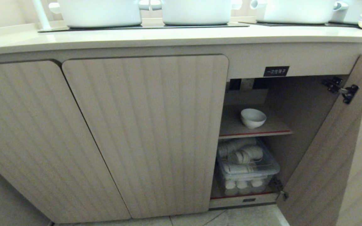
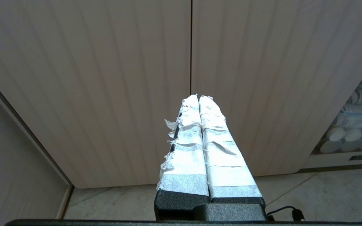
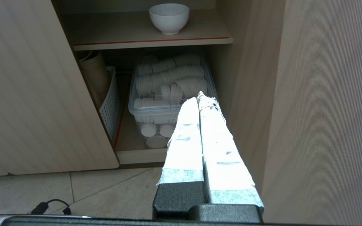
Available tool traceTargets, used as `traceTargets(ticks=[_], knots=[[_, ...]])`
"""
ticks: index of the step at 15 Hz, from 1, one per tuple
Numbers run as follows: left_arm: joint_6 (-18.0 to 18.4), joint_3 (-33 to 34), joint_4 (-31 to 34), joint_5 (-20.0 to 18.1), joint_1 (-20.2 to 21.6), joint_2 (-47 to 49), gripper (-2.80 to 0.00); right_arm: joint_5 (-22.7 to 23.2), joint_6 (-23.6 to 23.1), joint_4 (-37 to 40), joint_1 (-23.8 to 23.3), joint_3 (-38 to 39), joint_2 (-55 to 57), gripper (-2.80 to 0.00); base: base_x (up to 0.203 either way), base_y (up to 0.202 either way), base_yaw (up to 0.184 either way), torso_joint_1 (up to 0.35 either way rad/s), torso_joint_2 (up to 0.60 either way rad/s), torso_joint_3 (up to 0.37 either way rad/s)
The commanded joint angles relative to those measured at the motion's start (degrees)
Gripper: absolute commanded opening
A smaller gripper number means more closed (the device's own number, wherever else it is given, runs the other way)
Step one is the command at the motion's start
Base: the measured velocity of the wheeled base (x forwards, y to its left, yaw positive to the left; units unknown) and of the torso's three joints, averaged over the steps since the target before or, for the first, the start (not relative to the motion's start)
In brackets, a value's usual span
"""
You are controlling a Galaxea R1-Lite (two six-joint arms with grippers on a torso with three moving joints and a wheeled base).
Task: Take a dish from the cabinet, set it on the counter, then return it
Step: Close the cabinet door
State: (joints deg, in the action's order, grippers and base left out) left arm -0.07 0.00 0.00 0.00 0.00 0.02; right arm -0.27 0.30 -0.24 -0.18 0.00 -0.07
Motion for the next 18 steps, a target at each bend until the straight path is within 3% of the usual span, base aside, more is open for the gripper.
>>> traceTargets(ticks=[1, 18], knots=[[-0.01, 0.0, 0.0, 0.0, 0.0, -0.02, -2.8, 0.0, 0.05, -0.03, 0.01, 0.0, 0.07, -2.8, 0.0, 0.0, 0.0, 0.0, 0.0, 0.0], [-0.01, 0.0, 0.0, 0.0, 0.0, -0.02, -2.8, 0.0, 0.31, -0.03, 0.01, 0.0, 0.07, -2.8, 0.0, 0.0, 0.0, 0.0, 0.0, 0.0]])
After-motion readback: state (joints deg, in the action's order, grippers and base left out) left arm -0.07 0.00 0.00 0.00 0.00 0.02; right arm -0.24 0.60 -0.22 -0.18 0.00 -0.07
